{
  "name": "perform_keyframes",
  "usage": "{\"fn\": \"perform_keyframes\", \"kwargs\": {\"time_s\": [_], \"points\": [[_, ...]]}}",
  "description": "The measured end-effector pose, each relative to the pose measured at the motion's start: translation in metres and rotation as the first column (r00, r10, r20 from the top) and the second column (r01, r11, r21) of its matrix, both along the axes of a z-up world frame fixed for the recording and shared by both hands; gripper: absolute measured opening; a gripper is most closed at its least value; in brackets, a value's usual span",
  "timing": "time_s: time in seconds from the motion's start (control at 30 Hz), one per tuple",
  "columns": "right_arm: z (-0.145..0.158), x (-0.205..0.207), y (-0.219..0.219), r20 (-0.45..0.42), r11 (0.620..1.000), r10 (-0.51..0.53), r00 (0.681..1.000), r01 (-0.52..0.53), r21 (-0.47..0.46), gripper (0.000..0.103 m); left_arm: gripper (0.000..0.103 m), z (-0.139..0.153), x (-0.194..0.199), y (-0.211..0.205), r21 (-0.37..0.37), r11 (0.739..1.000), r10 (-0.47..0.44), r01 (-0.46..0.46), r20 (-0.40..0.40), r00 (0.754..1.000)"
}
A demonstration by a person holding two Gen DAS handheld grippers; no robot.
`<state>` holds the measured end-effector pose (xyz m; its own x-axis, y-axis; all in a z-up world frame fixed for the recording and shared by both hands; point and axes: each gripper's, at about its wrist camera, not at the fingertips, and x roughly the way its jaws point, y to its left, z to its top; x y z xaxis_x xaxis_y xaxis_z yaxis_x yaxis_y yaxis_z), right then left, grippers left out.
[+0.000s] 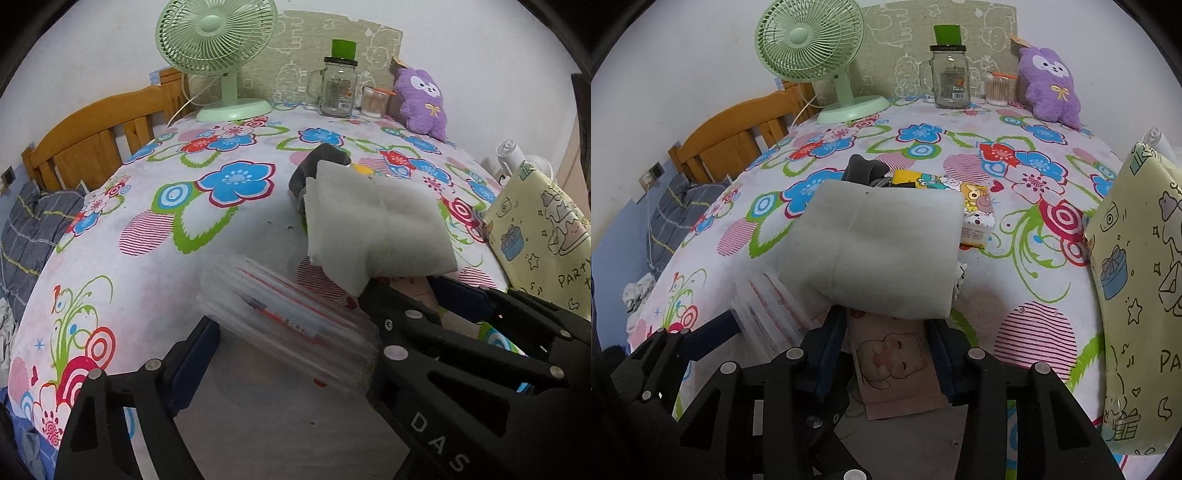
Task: Organize soft objects
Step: 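Grasp the pink wet-wipes pack under the white cloth with the right tool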
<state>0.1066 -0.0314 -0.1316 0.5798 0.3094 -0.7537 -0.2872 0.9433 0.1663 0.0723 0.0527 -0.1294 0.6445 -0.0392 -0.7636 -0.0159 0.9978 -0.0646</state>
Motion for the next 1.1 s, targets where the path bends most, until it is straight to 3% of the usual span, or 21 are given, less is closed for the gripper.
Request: {"fn": "perform_keyframes", "kwargs": {"time_s": [0.23,0.27,0.3,0.43,0.67,0.77,0.9,1.0,1.1], "points": [[0.002,-0.003,-0.003,0.005,1.000,-0.010,1.000,0.010,-0.002,0.048,0.068,0.004,-0.005,-0.008,-0.033,0.997,-0.062,0.063,0.010,0.998],[0.002,-0.004,-0.003,0.006,1.000,-0.011,1.000,0.011,-0.004,0.048,0.061,0.004,-0.006,-0.009,-0.031,0.998,-0.063,0.063,0.008,0.998],[0.003,-0.005,-0.005,0.008,1.000,-0.015,1.000,0.015,-0.002,0.047,0.047,0.004,-0.007,-0.009,-0.007,0.999,-0.047,0.048,0.016,0.999],[0.004,-0.007,-0.010,-0.006,1.000,-0.022,1.000,0.022,0.015,0.045,0.039,0.004,-0.008,-0.004,-0.011,0.999,-0.034,0.034,0.018,0.999],[0.007,-0.016,-0.010,0.004,1.000,-0.014,1.000,0.014,0.008,0.044,0.016,0.004,-0.012,-0.006,-0.038,0.998,-0.055,0.056,0.015,0.998],[0.008,-0.018,-0.010,0.004,1.000,-0.015,1.000,0.015,0.007,0.044,0.016,0.005,-0.015,-0.008,-0.042,0.997,-0.060,0.060,0.010,0.998],[0.010,-0.023,-0.015,0.001,0.999,-0.028,1.000,0.028,0.016,0.044,0.045,0.008,-0.018,-0.008,-0.032,0.999,-0.035,0.035,0.000,0.999],[0.015,-0.025,-0.019,0.014,0.999,-0.040,0.999,0.040,0.018,0.044,0.058,0.010,-0.018,-0.005,-0.046,0.999,-0.020,0.020,-0.002,1.000],[0.021,-0.026,-0.022,0.029,0.999,-0.050,0.998,0.050,0.016,0.044,0.062,0.016,-0.018,-0.002,-0.044,0.999,-0.006,0.006,0.011,1.000]]}}
